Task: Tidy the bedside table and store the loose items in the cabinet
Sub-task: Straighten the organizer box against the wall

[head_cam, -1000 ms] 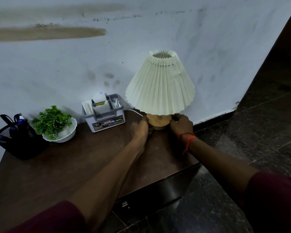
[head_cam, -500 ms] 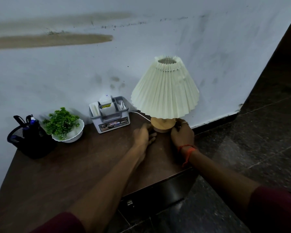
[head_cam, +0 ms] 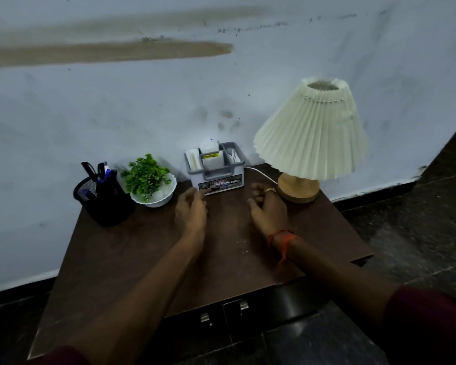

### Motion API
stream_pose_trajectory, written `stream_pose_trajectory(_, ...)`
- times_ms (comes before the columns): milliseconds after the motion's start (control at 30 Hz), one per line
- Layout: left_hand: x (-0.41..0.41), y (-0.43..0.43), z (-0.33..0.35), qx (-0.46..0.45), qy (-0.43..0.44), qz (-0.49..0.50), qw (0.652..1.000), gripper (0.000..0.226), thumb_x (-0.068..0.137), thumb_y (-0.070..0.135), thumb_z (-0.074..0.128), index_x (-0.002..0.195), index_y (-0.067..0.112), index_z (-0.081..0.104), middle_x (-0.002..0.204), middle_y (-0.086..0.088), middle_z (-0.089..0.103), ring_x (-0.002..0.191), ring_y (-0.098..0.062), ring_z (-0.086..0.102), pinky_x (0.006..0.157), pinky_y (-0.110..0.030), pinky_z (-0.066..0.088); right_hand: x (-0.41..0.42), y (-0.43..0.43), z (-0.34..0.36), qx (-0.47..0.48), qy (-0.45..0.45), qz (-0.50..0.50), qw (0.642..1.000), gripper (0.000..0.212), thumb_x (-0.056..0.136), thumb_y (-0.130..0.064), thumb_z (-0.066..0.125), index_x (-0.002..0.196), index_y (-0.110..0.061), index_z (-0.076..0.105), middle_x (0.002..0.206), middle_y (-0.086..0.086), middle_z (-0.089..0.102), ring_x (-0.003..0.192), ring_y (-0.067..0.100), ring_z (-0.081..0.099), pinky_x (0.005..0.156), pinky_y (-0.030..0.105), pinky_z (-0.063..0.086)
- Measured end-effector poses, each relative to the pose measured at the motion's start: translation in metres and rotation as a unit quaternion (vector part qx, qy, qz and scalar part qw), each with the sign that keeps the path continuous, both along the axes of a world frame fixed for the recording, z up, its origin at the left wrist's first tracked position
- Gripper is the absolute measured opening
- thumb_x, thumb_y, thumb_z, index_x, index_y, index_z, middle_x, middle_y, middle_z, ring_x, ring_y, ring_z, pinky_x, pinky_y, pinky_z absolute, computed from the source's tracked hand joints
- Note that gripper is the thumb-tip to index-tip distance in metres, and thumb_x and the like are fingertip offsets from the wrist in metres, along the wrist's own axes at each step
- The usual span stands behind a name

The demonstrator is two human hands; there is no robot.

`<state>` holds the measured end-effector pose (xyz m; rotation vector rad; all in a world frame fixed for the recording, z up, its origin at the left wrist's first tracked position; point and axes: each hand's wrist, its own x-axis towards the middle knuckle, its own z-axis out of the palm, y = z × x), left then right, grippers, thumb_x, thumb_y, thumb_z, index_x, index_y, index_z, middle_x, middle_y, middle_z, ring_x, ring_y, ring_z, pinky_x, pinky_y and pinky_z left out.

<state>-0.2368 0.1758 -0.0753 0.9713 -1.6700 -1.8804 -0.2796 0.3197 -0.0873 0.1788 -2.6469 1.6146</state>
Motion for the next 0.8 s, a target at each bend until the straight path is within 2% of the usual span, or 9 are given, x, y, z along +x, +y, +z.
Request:
stream_pose_trajectory(67, -0.005, -0.020, -0.011, -0.029, -0.015, -0.013, 0.999, 0.071, 0.060, 0.055, 0.053, 0.122, 0.021, 0.061, 0.118, -0.004, 0.069, 0.115, -0.028, 0.061, 0.105, -0.046, 0.046, -0.011, -0.012, 0.006, 0.007, -0.030, 0.016, 0.999, 0.041, 0.084, -0.016, 0.063, 0.124, -0.012, 0.057, 0.120, 0.010, 0.064, 0.113, 0.024, 0.060, 0.103, 0.039, 0.043)
stream_pose_trajectory(133, -0.016, -0.038, -0.028, -0.039, -0.030, -0.063, 0.997, 0.080, 0.057, 0.060, 0.047, 0.125, 0.017, 0.058, 0.128, -0.008, 0.063, 0.125, -0.033, 0.053, 0.109, -0.052, 0.040, -0.021, -0.022, 0.013, 0.015, -0.061, 0.026, 0.998, 0.042, 0.087, -0.021, 0.060, 0.127, -0.009, 0.055, 0.128, 0.013, 0.061, 0.122, 0.028, 0.055, 0.106, 0.038, 0.040)
stream_pose_trajectory(167, -0.021, -0.042, -0.031, -0.037, -0.035, -0.080, 0.995, 0.077, 0.058, 0.060, 0.046, 0.122, 0.018, 0.061, 0.128, -0.009, 0.064, 0.125, -0.033, 0.053, 0.109, -0.052, 0.039, -0.024, -0.024, 0.018, 0.017, -0.071, 0.031, 0.997, 0.043, 0.088, -0.024, 0.058, 0.128, -0.009, 0.053, 0.130, 0.013, 0.059, 0.124, 0.029, 0.053, 0.106, 0.038, 0.040)
stream_pose_trajectory(233, -0.026, -0.046, -0.024, -0.029, -0.033, -0.100, 0.994, 0.060, 0.058, 0.060, 0.045, 0.100, 0.025, 0.071, 0.118, -0.003, 0.069, 0.117, -0.026, 0.059, 0.108, -0.048, 0.041, -0.030, -0.031, 0.026, 0.013, -0.085, 0.046, 0.995, 0.044, 0.090, -0.024, 0.054, 0.132, -0.011, 0.050, 0.135, 0.012, 0.056, 0.127, 0.030, 0.050, 0.107, 0.037, 0.039)
stream_pose_trajectory(333, -0.028, -0.043, -0.008, 0.001, -0.017, -0.118, 0.993, 0.035, 0.062, 0.053, 0.051, 0.075, 0.028, 0.071, 0.104, 0.001, 0.071, 0.109, -0.021, 0.061, 0.108, -0.046, 0.041, -0.038, -0.038, 0.030, 0.003, -0.092, 0.072, 0.993, 0.053, 0.088, -0.017, 0.051, 0.141, -0.022, 0.041, 0.140, 0.009, 0.052, 0.129, 0.030, 0.048, 0.110, 0.037, 0.037)
stream_pose_trajectory(500, -0.028, -0.038, -0.001, 0.007, -0.007, -0.121, 0.993, 0.025, 0.069, 0.042, 0.050, 0.072, 0.027, 0.069, 0.104, 0.002, 0.069, 0.108, -0.021, 0.061, 0.107, -0.043, 0.042, -0.036, -0.040, 0.029, -0.009, -0.119, 0.060, 0.991, 0.053, 0.088, -0.018, 0.050, 0.140, -0.023, 0.042, 0.139, 0.008, 0.052, 0.128, 0.029, 0.048, 0.109, 0.035, 0.037)
stream_pose_trajectory(633, -0.027, -0.037, -0.007, -0.007, -0.008, -0.121, 0.993, 0.026, 0.071, 0.042, 0.048, 0.067, 0.034, 0.072, 0.103, 0.000, 0.069, 0.108, -0.023, 0.061, 0.105, -0.045, 0.043, -0.032, -0.038, 0.029, -0.011, -0.130, 0.056, 0.990, 0.053, 0.083, -0.022, 0.052, 0.136, -0.020, 0.045, 0.136, 0.010, 0.055, 0.125, 0.032, 0.051, 0.108, 0.044, 0.039)
stream_pose_trajectory(733, -0.022, -0.032, -0.009, -0.012, -0.012, -0.118, 0.993, 0.026, 0.071, 0.041, 0.046, 0.069, 0.023, 0.065, 0.098, 0.000, 0.066, 0.104, -0.021, 0.058, 0.106, -0.046, 0.042, -0.027, -0.034, 0.031, -0.007, -0.131, 0.046, 0.990, 0.047, 0.087, -0.020, 0.051, 0.134, -0.017, 0.047, 0.135, 0.011, 0.055, 0.125, 0.031, 0.050, 0.107, 0.040, 0.039)
stream_pose_trajectory(800, -0.019, -0.027, -0.008, -0.014, -0.011, -0.122, 0.992, 0.022, 0.073, 0.040, 0.046, 0.070, 0.024, 0.062, 0.094, 0.004, 0.063, 0.102, -0.019, 0.056, 0.105, -0.044, 0.041, -0.025, -0.030, 0.032, -0.011, -0.127, 0.042, 0.991, 0.045, 0.088, -0.018, 0.051, 0.133, -0.018, 0.048, 0.134, 0.009, 0.055, 0.124, 0.029, 0.051, 0.106, 0.039, 0.040)
